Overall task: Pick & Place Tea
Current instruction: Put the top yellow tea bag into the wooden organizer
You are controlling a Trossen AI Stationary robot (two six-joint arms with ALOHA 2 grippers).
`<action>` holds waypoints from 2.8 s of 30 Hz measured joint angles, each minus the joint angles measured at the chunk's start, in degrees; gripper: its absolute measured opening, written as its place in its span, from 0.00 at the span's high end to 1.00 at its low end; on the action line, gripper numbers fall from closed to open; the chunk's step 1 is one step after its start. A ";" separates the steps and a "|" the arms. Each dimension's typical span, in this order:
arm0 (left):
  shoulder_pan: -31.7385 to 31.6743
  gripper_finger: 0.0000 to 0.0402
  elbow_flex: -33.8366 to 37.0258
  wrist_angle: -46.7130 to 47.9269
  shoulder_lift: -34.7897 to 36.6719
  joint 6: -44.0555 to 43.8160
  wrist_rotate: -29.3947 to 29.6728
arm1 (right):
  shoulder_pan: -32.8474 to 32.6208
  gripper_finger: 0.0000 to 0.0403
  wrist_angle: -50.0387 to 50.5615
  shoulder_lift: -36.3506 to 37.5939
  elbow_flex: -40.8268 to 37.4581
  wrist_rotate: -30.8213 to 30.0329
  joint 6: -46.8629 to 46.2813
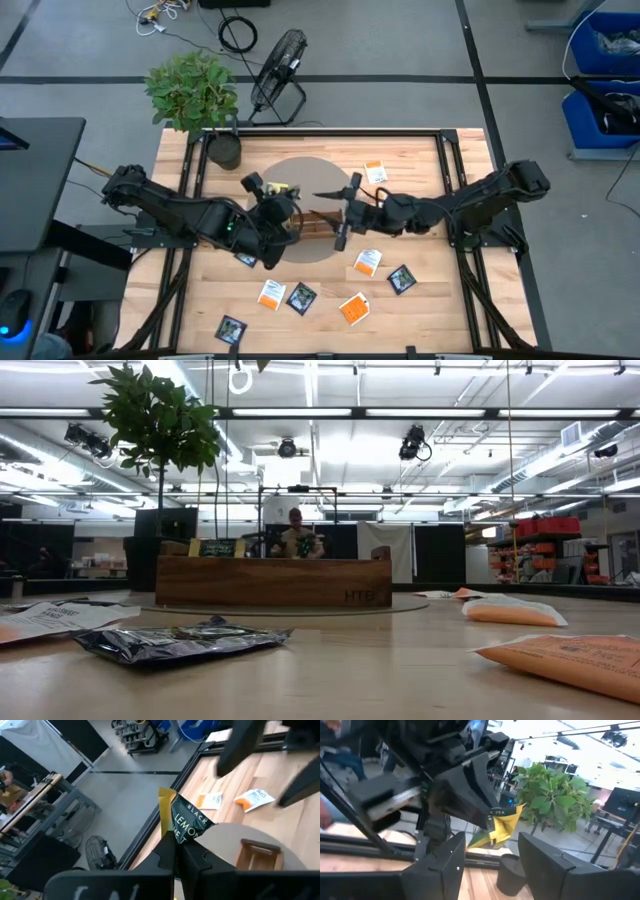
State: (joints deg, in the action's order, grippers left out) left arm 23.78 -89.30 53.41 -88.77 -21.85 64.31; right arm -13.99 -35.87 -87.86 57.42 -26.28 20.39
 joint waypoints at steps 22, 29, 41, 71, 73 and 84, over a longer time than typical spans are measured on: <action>0.25 0.98 0.00 -2.76 0.00 2.12 -0.11 | 1.56 0.66 6.97 -4.78 7.86 -0.26 5.61; 0.25 0.97 0.00 -2.57 0.00 2.12 -0.83 | 2.19 0.86 7.01 -4.76 7.86 -0.59 5.61; 0.18 0.96 0.00 -1.90 0.01 6.01 -5.21 | 2.48 0.99 11.33 -3.58 7.86 -0.06 8.04; 9.31 0.57 0.04 22.38 3.75 -8.83 -6.57 | 3.13 1.00 36.49 -1.92 10.38 6.49 2.38; 10.32 0.56 0.04 21.14 4.38 -8.69 -6.84 | 3.16 1.00 38.23 -1.92 12.23 6.79 2.62; 6.99 0.43 0.02 7.05 4.46 5.34 -11.53 | 3.48 1.00 56.99 -5.70 26.87 10.33 4.89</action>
State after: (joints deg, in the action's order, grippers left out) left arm 30.77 -89.27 60.46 -84.31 -16.50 52.78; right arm -10.50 21.12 -93.56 84.28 -15.96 25.28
